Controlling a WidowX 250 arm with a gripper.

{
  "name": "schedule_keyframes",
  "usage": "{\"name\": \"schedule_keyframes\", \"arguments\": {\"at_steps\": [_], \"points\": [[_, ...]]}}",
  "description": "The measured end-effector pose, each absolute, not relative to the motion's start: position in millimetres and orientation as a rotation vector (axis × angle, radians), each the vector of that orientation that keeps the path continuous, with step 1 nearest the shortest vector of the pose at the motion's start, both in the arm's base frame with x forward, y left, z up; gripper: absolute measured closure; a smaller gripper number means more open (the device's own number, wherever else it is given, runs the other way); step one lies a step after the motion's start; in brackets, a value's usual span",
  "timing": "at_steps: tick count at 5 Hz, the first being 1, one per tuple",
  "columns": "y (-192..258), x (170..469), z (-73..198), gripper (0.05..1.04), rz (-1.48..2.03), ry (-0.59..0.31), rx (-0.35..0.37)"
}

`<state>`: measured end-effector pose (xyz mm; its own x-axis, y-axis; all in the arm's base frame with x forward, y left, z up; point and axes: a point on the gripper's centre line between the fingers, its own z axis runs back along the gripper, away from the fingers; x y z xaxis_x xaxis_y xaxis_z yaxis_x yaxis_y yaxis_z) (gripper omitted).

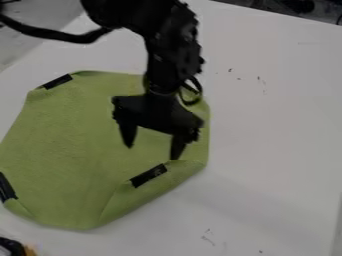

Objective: Fold the cloth from bottom right to the center

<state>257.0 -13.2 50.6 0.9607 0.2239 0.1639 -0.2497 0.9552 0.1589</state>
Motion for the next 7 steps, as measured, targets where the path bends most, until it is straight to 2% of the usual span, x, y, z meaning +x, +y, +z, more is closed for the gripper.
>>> {"name": "schedule_keyframes", "arguments": {"at_steps": [1, 2, 5, 7], "points": [[-34.2, 244.6, 39.5, 0.082, 0.323, -0.162, 0.162], [-35.5, 242.1, 33.2, 0.082, 0.337, -0.184, 0.145], [-11.6, 256.7, 20.1, 0.082, 0.279, -0.167, 0.146], [-11.0, 258.3, 15.3, 0.090, 0.295, -0.170, 0.131]]}}
